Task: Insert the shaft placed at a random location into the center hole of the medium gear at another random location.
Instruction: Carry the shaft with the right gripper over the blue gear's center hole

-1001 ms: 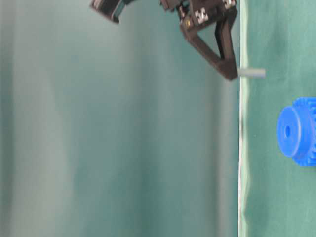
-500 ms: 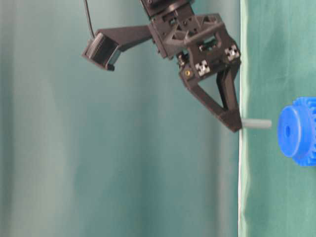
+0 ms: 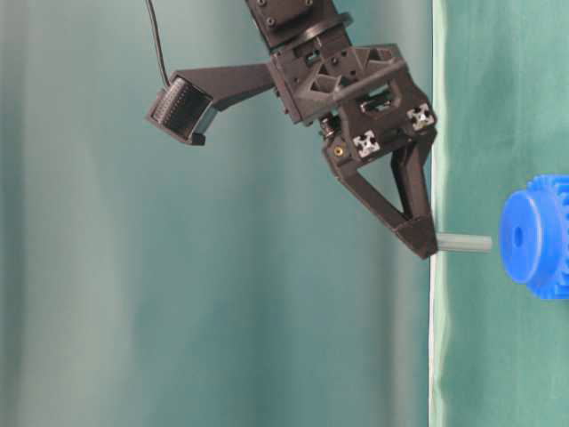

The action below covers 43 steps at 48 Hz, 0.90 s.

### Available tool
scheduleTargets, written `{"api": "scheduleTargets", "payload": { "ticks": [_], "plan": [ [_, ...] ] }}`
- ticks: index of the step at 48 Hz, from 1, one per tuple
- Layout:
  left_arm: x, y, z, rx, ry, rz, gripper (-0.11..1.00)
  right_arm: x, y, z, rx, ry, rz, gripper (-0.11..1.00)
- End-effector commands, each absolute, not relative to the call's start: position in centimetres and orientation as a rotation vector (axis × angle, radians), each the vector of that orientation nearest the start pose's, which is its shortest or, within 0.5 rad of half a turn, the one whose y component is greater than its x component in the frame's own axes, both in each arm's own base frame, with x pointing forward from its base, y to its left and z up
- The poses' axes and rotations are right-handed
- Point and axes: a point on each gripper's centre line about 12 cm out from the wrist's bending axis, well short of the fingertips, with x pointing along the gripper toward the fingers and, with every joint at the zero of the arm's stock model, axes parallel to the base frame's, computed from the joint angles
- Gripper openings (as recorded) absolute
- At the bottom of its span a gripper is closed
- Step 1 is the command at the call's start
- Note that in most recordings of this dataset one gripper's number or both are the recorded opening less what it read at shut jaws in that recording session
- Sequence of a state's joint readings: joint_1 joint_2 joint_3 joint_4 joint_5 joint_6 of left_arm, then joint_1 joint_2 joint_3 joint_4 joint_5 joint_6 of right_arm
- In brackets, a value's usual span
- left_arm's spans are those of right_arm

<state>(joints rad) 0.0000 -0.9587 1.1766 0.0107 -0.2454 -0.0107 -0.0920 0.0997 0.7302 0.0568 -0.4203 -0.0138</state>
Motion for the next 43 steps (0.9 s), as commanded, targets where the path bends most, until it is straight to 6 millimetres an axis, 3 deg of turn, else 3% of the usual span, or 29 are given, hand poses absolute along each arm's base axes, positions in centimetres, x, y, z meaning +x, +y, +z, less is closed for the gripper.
{"api": "scheduleTargets", "payload": {
  "ticks": [1, 43],
  "plan": [
    [20.2, 0.0, 29.5, 0.001, -0.048, -0.002, 0.00, 40.1, -3.9, 16.0, 0.052, 0.385, -0.121, 0.14],
    [20.2, 0.0, 29.5, 0.001, -0.048, -0.002, 0.00, 40.1, -4.3, 13.6, 0.058, 0.428, -0.135, 0.14]
  ]
}}
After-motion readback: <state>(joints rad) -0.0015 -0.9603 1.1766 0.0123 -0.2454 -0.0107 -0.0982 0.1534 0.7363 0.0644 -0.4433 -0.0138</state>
